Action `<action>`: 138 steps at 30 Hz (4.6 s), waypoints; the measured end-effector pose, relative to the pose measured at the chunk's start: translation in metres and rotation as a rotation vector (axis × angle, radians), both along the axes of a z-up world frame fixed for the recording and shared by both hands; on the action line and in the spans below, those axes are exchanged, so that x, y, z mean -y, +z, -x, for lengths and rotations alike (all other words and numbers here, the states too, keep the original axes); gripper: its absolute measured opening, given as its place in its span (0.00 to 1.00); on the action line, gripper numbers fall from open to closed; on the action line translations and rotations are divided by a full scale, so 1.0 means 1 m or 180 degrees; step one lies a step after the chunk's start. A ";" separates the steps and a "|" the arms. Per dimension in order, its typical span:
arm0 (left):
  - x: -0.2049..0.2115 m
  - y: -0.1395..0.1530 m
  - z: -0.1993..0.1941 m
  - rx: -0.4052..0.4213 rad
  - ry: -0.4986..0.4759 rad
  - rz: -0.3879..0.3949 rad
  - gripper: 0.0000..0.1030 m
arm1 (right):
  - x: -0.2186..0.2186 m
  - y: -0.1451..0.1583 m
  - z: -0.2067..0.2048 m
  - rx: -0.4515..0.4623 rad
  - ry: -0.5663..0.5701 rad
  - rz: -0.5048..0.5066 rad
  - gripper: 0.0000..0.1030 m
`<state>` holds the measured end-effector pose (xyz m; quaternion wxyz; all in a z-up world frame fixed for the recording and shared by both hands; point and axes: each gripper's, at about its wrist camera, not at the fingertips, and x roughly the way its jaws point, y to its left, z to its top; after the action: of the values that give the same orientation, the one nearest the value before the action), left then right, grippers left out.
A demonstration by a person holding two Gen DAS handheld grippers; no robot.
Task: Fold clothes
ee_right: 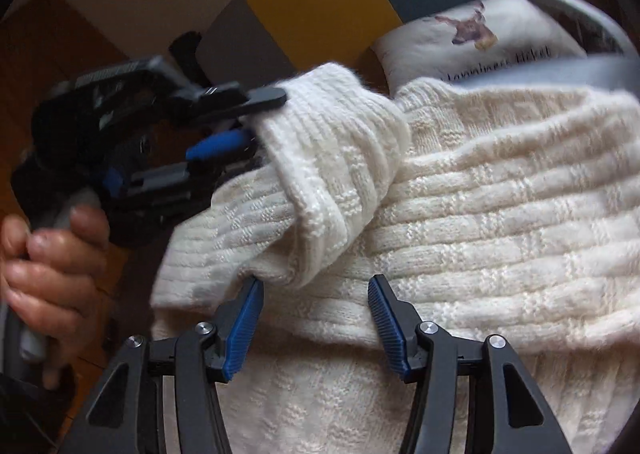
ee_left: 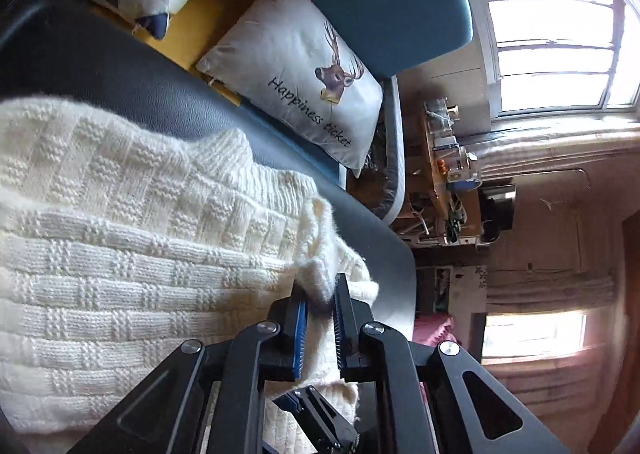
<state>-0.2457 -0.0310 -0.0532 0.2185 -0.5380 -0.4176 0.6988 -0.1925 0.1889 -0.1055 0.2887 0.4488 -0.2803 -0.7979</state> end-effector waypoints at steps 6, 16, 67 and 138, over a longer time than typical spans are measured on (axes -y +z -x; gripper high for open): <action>0.037 0.008 -0.037 0.0012 0.0147 -0.0467 0.41 | -0.029 -0.023 0.008 0.0497 -0.0425 0.0933 0.55; 0.182 -0.024 -0.171 -0.0093 0.1132 -0.1099 0.52 | -0.019 -0.027 0.003 0.0433 -0.1088 0.0989 0.55; 0.190 -0.092 -0.164 -0.0038 0.2184 -0.1284 0.11 | -0.049 0.015 0.001 0.0409 -0.0833 -0.0145 0.06; 0.229 -0.055 -0.187 -0.0578 0.0980 -0.0027 0.14 | -0.080 -0.009 0.025 -0.0265 -0.0841 -0.1092 0.16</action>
<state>-0.0587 -0.2600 -0.1085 0.1480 -0.4015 -0.4765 0.7680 -0.2175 0.2690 -0.1142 0.1124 0.4174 -0.1847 -0.8826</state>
